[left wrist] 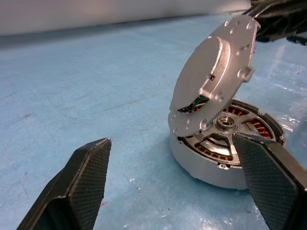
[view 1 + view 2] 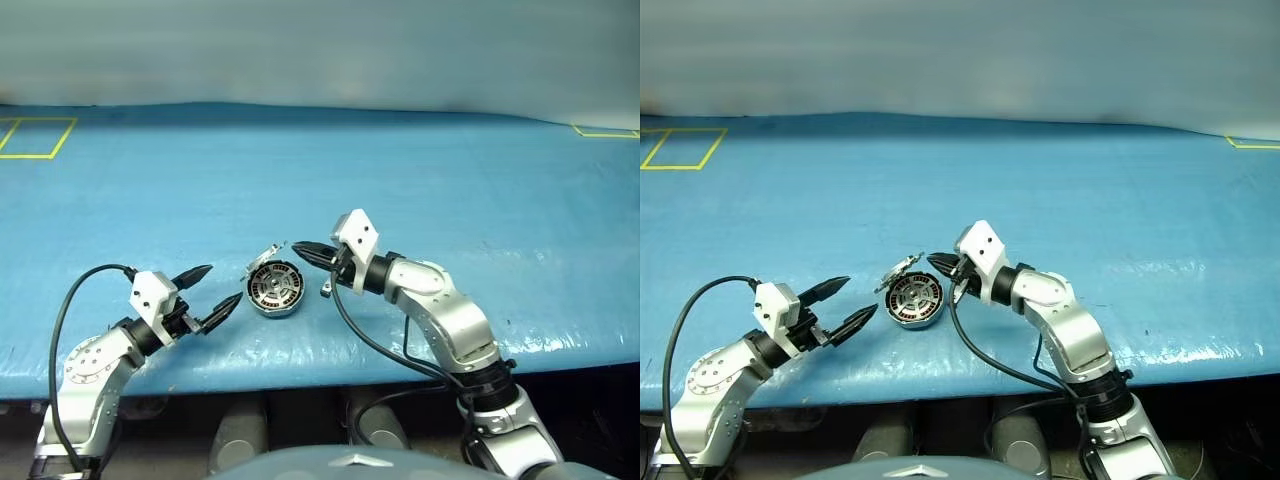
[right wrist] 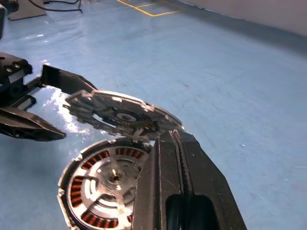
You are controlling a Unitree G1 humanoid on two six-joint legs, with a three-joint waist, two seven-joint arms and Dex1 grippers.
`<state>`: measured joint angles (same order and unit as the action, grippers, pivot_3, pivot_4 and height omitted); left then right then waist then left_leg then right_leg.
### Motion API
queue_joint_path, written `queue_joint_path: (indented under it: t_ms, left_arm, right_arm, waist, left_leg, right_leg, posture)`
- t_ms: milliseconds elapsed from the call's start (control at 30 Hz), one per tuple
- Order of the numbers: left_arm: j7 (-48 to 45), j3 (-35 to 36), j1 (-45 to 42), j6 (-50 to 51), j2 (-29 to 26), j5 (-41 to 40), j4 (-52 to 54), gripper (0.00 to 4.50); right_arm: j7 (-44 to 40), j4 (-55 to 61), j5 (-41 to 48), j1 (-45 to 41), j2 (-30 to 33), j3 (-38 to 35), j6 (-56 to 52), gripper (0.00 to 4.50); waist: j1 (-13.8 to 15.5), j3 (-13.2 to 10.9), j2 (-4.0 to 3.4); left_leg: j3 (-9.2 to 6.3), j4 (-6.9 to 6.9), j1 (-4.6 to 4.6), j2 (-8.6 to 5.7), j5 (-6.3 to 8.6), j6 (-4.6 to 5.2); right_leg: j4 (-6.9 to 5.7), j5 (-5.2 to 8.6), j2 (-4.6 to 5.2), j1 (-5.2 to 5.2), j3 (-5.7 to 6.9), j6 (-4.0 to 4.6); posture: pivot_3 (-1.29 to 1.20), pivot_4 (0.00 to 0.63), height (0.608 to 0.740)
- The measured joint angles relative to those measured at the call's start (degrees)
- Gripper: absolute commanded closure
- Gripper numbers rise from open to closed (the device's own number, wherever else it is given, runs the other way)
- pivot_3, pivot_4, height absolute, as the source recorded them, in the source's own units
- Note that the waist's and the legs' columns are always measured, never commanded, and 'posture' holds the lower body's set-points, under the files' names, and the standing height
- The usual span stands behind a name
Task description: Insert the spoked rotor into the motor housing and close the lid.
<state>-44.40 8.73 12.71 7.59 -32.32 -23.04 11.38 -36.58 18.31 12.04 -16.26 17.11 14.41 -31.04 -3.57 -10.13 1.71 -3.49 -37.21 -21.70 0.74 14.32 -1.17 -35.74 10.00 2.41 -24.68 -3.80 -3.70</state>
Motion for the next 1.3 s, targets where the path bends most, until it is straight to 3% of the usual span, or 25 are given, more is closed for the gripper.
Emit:
queue_joint_path:
  t_ms: [333,400,567,833,1067,1300]
  left_arm:
    - [5.43,-0.25,-10.73,3.07,1.03,2.55,-3.95,4.08]
    - [5.44,-1.74,-13.99,2.89,1.85,3.78,-5.6,4.46]
    - [4.22,-4.35,-21.69,1.69,3.38,4.98,-10.99,4.46]
    - [-7.32,-7.16,-32.08,2.75,5.76,-0.97,-13.46,4.46]
    - [-16.9,-13.67,-32.85,11.65,1.74,-2.86,-13.37,4.46]
    - [-19.19,-17.55,-28.73,11.75,0.76,-0.13,-12.83,4.46]
  right_arm:
    - [5.41,1.26,-2.72,3.53,4.67,-3.72,-1.88,4.5]
    - [5.54,1.35,-3.05,4.0,5.28,-3.53,-2.14,4.5]
    - [5.27,2.88,-3.09,6.15,5.65,-2.17,-3.06,4.5]
    - [5.75,3.24,-3.17,8.36,6.8,-1.41,-3.6,4.5]
    - [7.36,4.8,-3.27,8.85,6.77,-1.65,-3.91,4.5]
    - [8.3,4.9,-3.42,9.22,6.73,-2.06,-4.14,4.5]
  waist:
    - [0.14,0.0,0.03]
    - [0.21,0.0,0.04]
    - [0.2,0.01,0.07]
    - [0.04,0.01,0.07]
    - [-0.01,0.01,0.07]
    - [0.06,0.01,0.07]
  left_leg:
    - [0.0,-0.01,-0.01,-0.01,0.0,0.0]
    - [0.0,-0.02,-0.02,-0.02,0.0,0.0]
    - [-0.04,-0.02,-0.02,-0.03,0.0,0.0]
    - [-0.03,-0.06,-0.04,-0.05,-0.01,0.0]
    - [-0.04,-0.07,-0.05,-0.05,-0.01,0.01]
    - [-0.05,-0.06,-0.06,-0.05,-0.01,0.01]
  right_leg:
    - [-0.02,-0.01,-0.01,0.01,0.0,-0.01]
    - [0.0,-0.01,-0.01,0.04,-0.01,-0.02]
    - [0.0,-0.02,-0.03,0.04,-0.01,-0.03]
    - [0.0,-0.05,-0.04,0.06,-0.04,-0.08]
    - [0.0,-0.04,-0.05,0.05,-0.07,-0.08]
    - [0.0,-0.04,-0.04,0.05,-0.07,-0.08]
  posture:
    - [0.0,0.15,0.74]
    - [0.0,0.15,0.74]
    - [0.0,0.15,0.74]
    - [0.0,0.15,0.74]
    - [0.0,0.15,0.74]
    - [0.0,0.15,0.74]
